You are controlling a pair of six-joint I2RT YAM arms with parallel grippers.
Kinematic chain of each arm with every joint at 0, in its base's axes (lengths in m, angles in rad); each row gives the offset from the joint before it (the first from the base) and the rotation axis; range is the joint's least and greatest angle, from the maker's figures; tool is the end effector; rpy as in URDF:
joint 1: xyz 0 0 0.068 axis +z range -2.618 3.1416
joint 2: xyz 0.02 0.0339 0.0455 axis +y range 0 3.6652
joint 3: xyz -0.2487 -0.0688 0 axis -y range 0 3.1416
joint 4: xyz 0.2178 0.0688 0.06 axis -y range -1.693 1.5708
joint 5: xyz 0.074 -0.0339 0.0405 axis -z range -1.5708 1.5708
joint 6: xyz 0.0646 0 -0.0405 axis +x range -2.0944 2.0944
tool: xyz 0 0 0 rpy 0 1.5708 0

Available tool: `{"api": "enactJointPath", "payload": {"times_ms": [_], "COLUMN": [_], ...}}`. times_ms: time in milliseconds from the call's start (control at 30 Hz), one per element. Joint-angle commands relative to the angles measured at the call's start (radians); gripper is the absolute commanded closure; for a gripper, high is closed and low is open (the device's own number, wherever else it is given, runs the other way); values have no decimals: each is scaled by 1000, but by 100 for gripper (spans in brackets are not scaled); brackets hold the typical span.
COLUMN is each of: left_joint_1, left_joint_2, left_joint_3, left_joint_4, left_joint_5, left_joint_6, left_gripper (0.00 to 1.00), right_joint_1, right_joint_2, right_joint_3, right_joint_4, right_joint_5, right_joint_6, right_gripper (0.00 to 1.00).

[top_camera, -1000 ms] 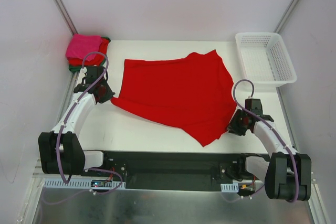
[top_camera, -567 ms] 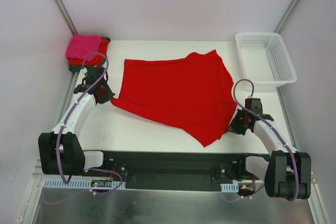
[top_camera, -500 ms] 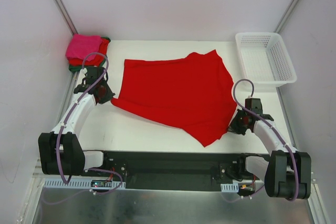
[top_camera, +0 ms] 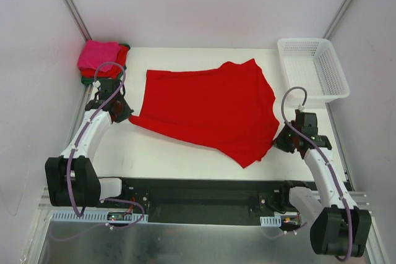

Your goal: Fold and stack the t-shirts

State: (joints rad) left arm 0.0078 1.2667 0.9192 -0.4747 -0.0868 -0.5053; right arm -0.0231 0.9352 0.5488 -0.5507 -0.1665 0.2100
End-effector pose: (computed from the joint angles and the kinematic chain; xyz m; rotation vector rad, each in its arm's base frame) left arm 0.2649 0.0077 0.2317 -0.6466 2.3040 -0.1307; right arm 0.1785 0.0066 0.1762 0.2238 2.5024 0.2855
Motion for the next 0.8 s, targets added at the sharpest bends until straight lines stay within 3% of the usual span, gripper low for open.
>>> {"api": "enactJointPath", "payload": {"times_ms": [0, 367, 767], "left_joint_1": [6, 6, 6], "left_joint_2": [-33, -38, -29], "left_joint_3": [-5, -22, -14], "left_joint_4": [16, 16, 19], "left_joint_5": [-10, -8, -16], "left_joint_6": [8, 5, 4], "left_gripper": [100, 100, 100], "right_joint_1": [-8, -8, -6], "right_joint_2": [-103, -128, -36], "right_joint_3": [117, 347, 453], "right_joint_4": [-113, -178, -103], "right_joint_5": [9, -59, -87], "right_joint_6": [-47, -46, -32], "right_gripper": [98, 99, 99]}}
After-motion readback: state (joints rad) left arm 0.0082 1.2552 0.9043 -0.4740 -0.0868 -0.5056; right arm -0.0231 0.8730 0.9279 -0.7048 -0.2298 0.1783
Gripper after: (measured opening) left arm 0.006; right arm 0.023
